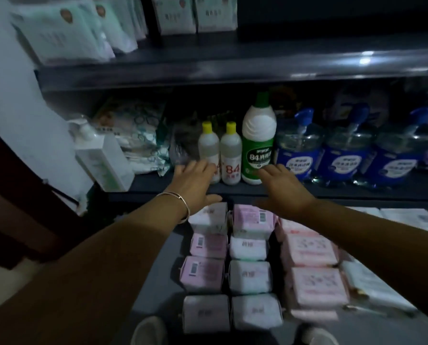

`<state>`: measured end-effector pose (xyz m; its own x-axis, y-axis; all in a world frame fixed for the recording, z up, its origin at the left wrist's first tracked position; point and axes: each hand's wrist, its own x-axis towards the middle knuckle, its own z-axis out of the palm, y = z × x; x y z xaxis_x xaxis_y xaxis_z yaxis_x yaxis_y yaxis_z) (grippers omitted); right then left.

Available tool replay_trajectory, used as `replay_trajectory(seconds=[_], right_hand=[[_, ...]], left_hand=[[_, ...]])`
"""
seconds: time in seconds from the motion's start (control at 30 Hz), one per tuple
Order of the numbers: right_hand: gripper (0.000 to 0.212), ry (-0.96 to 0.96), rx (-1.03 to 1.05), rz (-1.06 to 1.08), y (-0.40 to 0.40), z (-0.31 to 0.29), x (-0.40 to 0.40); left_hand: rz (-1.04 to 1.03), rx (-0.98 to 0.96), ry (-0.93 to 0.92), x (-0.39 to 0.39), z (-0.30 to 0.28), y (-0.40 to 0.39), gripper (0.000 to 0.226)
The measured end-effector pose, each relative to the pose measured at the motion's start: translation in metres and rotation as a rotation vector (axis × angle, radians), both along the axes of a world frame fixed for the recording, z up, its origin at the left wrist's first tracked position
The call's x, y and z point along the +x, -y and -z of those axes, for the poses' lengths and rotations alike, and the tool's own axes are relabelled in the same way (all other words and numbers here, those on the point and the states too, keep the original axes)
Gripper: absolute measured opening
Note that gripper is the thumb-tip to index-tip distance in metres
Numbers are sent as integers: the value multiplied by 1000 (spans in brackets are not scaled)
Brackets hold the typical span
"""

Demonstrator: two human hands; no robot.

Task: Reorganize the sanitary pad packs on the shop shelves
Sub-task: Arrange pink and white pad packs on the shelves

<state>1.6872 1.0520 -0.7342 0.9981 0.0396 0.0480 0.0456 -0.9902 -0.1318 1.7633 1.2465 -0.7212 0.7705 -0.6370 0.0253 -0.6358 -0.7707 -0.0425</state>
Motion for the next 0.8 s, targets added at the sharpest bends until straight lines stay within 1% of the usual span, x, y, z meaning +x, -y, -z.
replay_trajectory(seconds=[0.2,0.3,0.4,0.5,0.63,0.7,0.73,0.8], right_hand=[[87,-270,-25,95,0,76,16],[102,-357,-51,113,1,104,22],[109,-400,-95,143,6,123,26],[105,-366,-106,173,10,137,26],[80,-245,-125,169,9,149,28],[70,-218,-133,139,11,149,30],[69,-220,-127,124,12,147,32],[70,-227,-76,108,14,141,35]], left_hand=[[-62,154,-181,13,79,0,93],[-93,242,-226,22,112,2,103],[-161,295,-242,30,137,4,109],[-219,297,-222,35,152,7,102],[-203,292,-49,36,161,10,75],[-182,299,-1,36,162,10,63],[-170,306,-5,37,161,10,61],[-151,322,-75,41,156,8,65]])
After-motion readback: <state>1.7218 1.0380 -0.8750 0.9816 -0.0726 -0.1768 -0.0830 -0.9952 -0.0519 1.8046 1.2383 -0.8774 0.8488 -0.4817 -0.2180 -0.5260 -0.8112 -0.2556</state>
